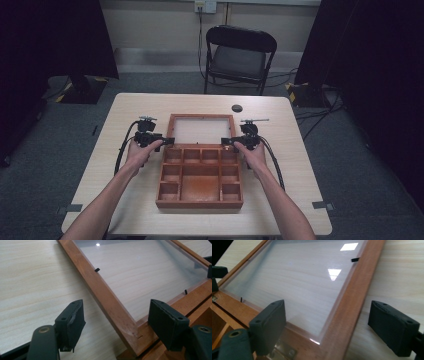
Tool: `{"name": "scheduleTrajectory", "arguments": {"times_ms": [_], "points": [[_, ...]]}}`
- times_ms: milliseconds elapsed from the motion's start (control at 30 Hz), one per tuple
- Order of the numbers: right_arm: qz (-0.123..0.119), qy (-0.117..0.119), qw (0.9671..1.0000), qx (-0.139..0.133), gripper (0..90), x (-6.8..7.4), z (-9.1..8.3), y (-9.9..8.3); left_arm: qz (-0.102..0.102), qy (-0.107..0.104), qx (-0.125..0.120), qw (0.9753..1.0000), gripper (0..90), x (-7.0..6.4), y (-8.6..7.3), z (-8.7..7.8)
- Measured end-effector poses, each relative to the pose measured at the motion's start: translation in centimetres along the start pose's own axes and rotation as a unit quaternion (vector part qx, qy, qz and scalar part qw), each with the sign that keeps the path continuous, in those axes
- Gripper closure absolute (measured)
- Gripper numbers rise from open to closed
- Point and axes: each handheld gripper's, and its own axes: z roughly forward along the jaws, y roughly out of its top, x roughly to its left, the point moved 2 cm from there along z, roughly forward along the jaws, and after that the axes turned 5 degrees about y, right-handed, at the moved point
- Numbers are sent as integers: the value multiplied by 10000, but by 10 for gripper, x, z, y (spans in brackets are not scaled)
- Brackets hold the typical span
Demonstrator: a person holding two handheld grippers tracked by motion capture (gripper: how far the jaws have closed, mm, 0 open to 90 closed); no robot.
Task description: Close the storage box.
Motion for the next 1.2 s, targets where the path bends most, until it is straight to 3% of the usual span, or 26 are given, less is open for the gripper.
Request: {"name": "scheduleTrajectory", "arguments": {"times_ms": [100,267,500,600,1067,1200], "points": [[138,101,9999,15,135,2,5,0,-98,-70,-42,9999,296,-3,-1,3],[110,154,9998,9,137,3,8,0,-104,-106,-35,9999,294,-3,-1,4],[303,389,9987,99,143,3,12,0,-174,-247,-24,9995,291,-1,-1,5],[298,375,9988,117,144,3,12,1,-241,-345,-18,9991,291,-2,-1,7],[293,395,9988,6,182,1,10,-1,-282,-433,-18,9987,259,0,-1,11],[310,371,9988,46,182,1,10,0,-209,-400,156,9989,240,-1,4,13]]}}
